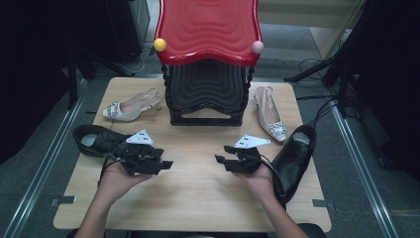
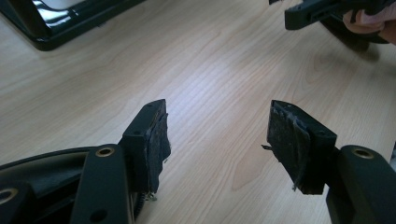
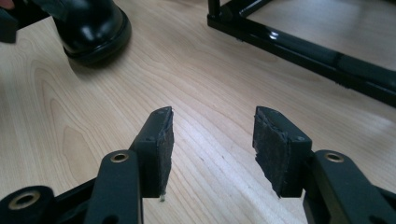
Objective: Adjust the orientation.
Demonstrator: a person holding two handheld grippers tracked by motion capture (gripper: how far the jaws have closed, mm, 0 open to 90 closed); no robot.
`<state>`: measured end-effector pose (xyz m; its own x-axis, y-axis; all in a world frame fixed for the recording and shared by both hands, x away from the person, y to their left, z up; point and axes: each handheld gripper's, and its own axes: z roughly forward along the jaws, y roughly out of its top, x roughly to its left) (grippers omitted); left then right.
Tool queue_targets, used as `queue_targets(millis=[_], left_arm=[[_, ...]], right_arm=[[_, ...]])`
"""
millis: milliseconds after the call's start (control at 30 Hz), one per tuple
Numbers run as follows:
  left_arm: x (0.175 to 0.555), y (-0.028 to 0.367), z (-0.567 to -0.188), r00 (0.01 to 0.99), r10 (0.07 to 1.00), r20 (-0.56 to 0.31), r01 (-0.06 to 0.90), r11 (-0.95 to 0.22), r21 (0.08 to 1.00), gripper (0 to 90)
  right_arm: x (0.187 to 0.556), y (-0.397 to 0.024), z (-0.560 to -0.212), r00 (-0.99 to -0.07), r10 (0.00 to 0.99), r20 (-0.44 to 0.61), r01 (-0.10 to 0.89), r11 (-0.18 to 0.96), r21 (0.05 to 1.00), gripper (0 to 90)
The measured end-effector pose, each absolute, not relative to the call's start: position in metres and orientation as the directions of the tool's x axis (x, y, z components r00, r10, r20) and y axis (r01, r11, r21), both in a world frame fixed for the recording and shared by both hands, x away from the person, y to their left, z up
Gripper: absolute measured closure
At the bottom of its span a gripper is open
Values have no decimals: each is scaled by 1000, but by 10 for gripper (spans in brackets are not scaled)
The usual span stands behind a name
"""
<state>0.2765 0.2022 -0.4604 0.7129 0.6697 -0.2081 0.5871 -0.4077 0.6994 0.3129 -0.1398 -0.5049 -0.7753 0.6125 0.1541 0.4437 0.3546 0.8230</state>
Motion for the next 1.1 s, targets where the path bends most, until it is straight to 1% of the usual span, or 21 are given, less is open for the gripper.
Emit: queue_targets(millis=[133,167,200,233,367,433,567,600,667,733,800,833,867,900,933,967,1000,1033,1067,1100], left_arm=[[277,208,-455,705,682,-195,591,-413,693,384],[276,209,-453,700,690,-184,590,-412,694,384],[277,213,-448,684,713,-150,589,-420,690,387],[277,216,-446,676,722,-149,594,-414,689,396],[279,226,-444,656,727,-201,622,-371,690,437],[282,232,-444,635,748,-194,634,-360,684,450],[285,245,-440,599,775,-200,649,-325,688,443],[286,248,-438,592,785,-184,651,-331,683,443],[285,253,-434,560,821,-108,651,-357,670,448],[286,258,-430,548,831,-98,649,-348,676,452],[287,266,-427,541,832,-123,652,-323,686,489],[288,271,-425,532,837,-128,656,-312,687,542],[288,275,-425,527,839,-136,661,-304,686,542],[290,280,-424,518,843,-146,665,-289,688,565],[291,287,-423,502,850,-159,677,-271,685,615],[292,293,-423,486,858,-165,683,-255,685,730],[292,299,-423,474,863,-176,688,-239,685,730],[292,305,-423,457,866,-202,701,-211,681,865],[290,315,-422,439,874,-208,702,-189,686,898],[289,320,-421,432,877,-209,706,-186,683,899]], right_arm=[[313,-141,-505,-766,611,200,490,354,797,498],[313,-141,-505,-766,611,200,490,354,797,498],[312,-141,-505,-761,608,229,516,352,781,498],[312,-141,-505,-760,605,238,524,352,776,498],[309,-139,-504,-761,603,240,527,357,771,498],[307,-136,-504,-775,593,217,505,376,777,492],[307,-133,-505,-785,582,211,494,384,780,488],[307,-133,-505,-785,582,211,494,384,780,488],[308,-132,-505,-787,579,214,493,382,782,489],[310,-131,-505,-786,576,223,496,373,784,492],[311,-130,-504,-788,571,232,500,372,782,494],[313,-126,-503,-791,565,234,501,379,778,497],[313,-126,-503,-791,565,234,501,379,778,497],[314,-125,-503,-793,563,233,499,379,779,497],[314,-123,-503,-794,561,234,498,381,779,497],[316,-118,-503,-801,553,228,492,394,776,497],[316,-118,-503,-801,553,228,492,394,776,497],[316,-115,-504,-809,543,226,486,401,776,497],[317,-113,-504,-811,541,223,483,403,777,497],[318,-111,-504,-814,536,226,483,406,776,497]])
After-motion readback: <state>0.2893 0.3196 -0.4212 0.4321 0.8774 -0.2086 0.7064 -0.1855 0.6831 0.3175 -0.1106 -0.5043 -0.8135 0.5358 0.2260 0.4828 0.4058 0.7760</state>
